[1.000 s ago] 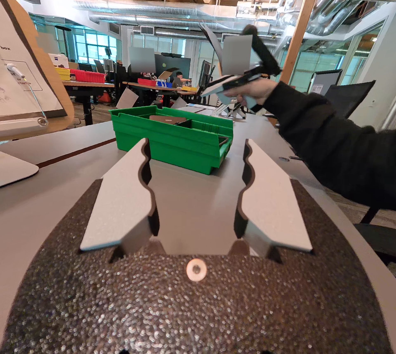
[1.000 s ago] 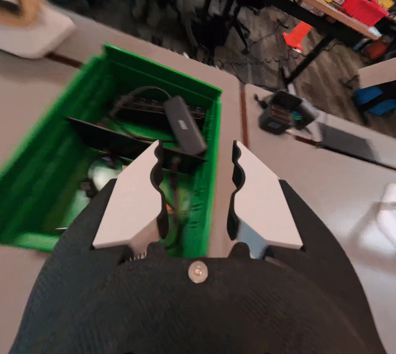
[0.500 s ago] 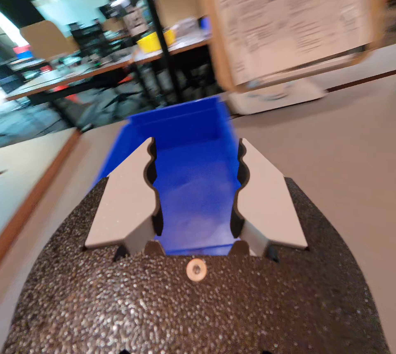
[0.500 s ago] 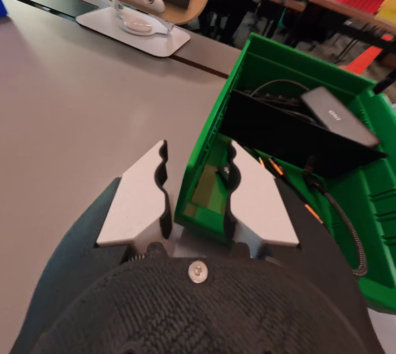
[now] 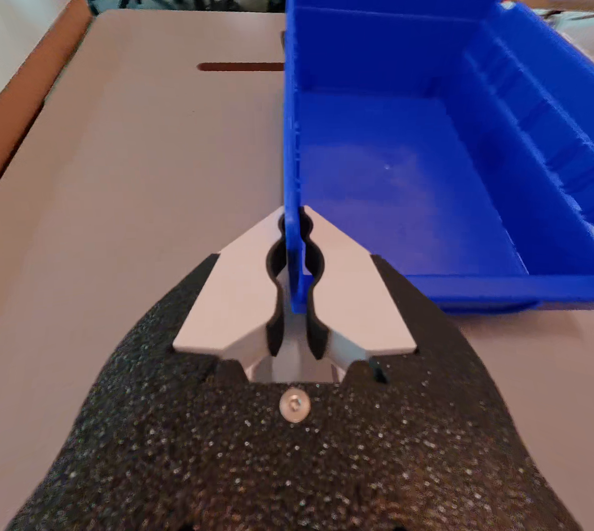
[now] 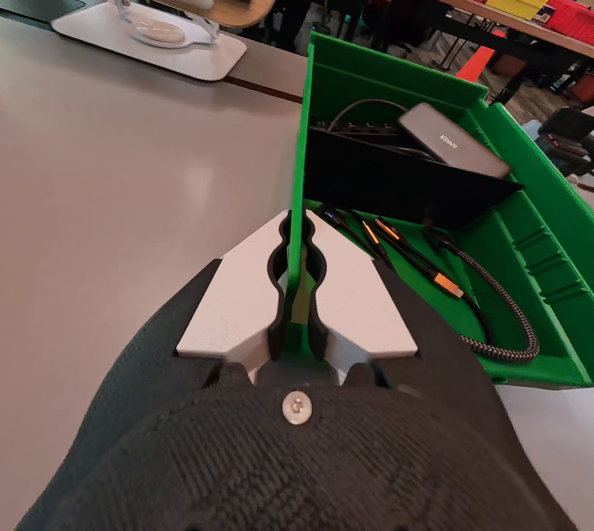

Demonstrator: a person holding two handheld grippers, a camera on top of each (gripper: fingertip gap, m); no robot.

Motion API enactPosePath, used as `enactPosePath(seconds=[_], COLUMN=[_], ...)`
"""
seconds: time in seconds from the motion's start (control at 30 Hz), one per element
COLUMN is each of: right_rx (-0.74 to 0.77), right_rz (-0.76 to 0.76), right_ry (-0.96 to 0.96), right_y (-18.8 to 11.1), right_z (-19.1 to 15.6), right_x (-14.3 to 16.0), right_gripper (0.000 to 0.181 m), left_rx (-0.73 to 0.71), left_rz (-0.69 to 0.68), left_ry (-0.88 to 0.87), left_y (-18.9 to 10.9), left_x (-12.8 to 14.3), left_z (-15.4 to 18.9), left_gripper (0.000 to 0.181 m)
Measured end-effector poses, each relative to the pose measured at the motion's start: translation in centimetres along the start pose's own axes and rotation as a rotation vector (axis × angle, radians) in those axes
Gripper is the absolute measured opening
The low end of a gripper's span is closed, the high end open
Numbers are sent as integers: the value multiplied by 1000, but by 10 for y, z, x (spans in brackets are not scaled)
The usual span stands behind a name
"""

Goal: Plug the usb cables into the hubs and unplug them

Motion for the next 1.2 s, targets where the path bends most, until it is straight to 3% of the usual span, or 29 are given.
enactPosePath(seconds=[0.07,0.17,0.33,0.57,0.6,0.73,0.83,0.93,1.03,1.07,1.1,1.2], right_rx=[8,-23,-193,-459,-489,-620,-567,-556,-564,-495,-411,-290], right_rz=[3,13,24,33,81,440,517,562,652,646,637,675], right_ry=[-7,-31,-35,-28,-4,80,65,160,171,210,242,367], right_y=[-10,-30,-65,-97,-108,-166,-172,-166,-169,-166,-162,-155], right_z=[-21,-61,-140,-232,-239,-260,-264,-254,-233,-217,-198,-142], right_x=[2,6,12,11,2,-61,-85,-99,-106,-106,-104,-98], right_gripper=[3,7,23,46,48,85,96,91,63,58,34,7], left_rx=[-1,-53,-111,-226,-240,-235,-171,-70,-4,-23,-36,60], left_rz=[14,34,132,321,355,503,610,685,731,742,754,819], left_ry=[-63,-140,-274,-216,-216,-220,-240,-230,-155,-111,-76,3], left_y=[-6,-24,-65,-121,-129,-156,-166,-170,-167,-166,-165,-162], left_x=[4,12,24,-6,-12,-43,-67,-87,-103,-108,-112,-126], left_z=[2,8,25,47,52,82,118,162,211,226,240,294], left_gripper=[1,1,2,3,3,3,4,4,4,4,4,15])
Point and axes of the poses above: each gripper's, where its closed fingertips meet, y out along the fingers, x out of its underside, z = x × y across the jaws, the point moved 5 cm from there along -y, back along the fingers, and after that the axes turned 9 degrees about y, right-handed, at the moved point
